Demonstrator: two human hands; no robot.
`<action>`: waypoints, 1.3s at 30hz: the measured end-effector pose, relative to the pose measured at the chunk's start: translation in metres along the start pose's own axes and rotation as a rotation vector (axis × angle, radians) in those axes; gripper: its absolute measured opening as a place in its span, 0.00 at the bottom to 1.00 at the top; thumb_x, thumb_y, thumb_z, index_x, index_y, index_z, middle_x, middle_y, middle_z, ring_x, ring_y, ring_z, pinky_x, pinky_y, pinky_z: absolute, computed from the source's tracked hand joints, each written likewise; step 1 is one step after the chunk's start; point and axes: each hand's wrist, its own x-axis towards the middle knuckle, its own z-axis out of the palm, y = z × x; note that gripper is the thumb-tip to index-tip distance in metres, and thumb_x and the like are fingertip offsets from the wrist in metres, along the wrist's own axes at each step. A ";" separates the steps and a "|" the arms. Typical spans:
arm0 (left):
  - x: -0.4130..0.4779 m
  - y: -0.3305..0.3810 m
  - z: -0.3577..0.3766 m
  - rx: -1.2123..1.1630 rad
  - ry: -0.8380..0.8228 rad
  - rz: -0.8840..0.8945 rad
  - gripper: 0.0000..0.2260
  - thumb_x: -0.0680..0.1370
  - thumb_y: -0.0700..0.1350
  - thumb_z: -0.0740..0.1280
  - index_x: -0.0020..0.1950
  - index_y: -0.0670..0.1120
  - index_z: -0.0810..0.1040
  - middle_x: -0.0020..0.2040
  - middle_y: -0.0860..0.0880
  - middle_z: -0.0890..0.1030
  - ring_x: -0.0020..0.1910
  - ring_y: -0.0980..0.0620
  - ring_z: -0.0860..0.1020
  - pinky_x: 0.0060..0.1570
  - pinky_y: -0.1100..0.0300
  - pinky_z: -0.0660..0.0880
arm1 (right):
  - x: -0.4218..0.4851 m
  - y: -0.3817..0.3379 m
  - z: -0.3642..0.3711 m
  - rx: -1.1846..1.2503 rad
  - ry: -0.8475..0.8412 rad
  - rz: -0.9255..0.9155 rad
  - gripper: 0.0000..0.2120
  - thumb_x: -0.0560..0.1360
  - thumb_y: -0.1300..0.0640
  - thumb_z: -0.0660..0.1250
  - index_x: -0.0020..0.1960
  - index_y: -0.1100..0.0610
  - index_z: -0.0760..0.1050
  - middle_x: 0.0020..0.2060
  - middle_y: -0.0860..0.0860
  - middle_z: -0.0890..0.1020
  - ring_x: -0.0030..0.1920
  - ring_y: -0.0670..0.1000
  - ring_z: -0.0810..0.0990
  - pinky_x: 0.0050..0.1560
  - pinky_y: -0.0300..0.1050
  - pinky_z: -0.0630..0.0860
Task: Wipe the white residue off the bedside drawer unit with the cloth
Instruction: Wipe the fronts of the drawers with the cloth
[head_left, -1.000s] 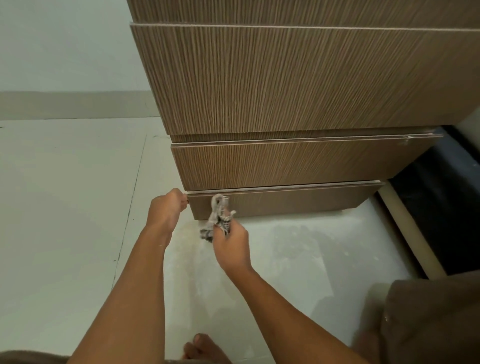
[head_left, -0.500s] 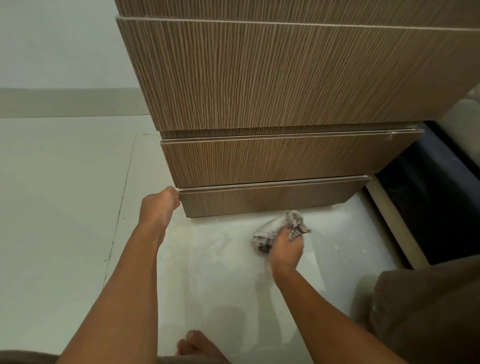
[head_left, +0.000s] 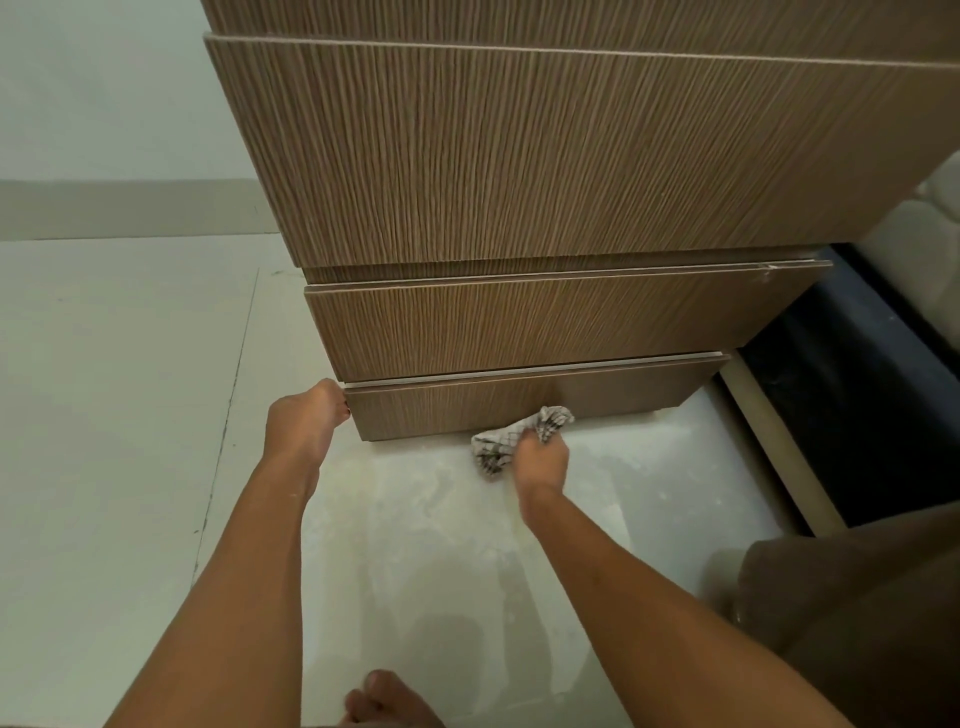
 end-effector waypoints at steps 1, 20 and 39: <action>0.000 0.000 0.000 -0.004 -0.003 -0.002 0.11 0.72 0.43 0.62 0.48 0.40 0.80 0.53 0.45 0.84 0.56 0.44 0.81 0.35 0.62 0.61 | -0.006 0.003 0.007 0.000 -0.043 0.015 0.14 0.79 0.60 0.60 0.63 0.63 0.74 0.54 0.60 0.81 0.56 0.60 0.79 0.56 0.47 0.73; -0.009 0.007 -0.006 -0.003 -0.079 0.079 0.19 0.79 0.48 0.52 0.41 0.43 0.80 0.50 0.43 0.84 0.52 0.48 0.79 0.56 0.55 0.66 | -0.101 -0.019 0.061 -0.158 -0.825 -0.062 0.08 0.76 0.59 0.63 0.53 0.54 0.79 0.50 0.50 0.84 0.53 0.51 0.81 0.59 0.50 0.77; -0.051 0.044 -0.002 -0.240 0.169 0.267 0.18 0.80 0.48 0.55 0.38 0.49 0.82 0.44 0.51 0.86 0.46 0.58 0.81 0.41 0.68 0.68 | -0.103 -0.069 0.033 0.370 0.088 -0.294 0.29 0.73 0.45 0.59 0.74 0.43 0.62 0.63 0.51 0.78 0.61 0.54 0.78 0.61 0.56 0.75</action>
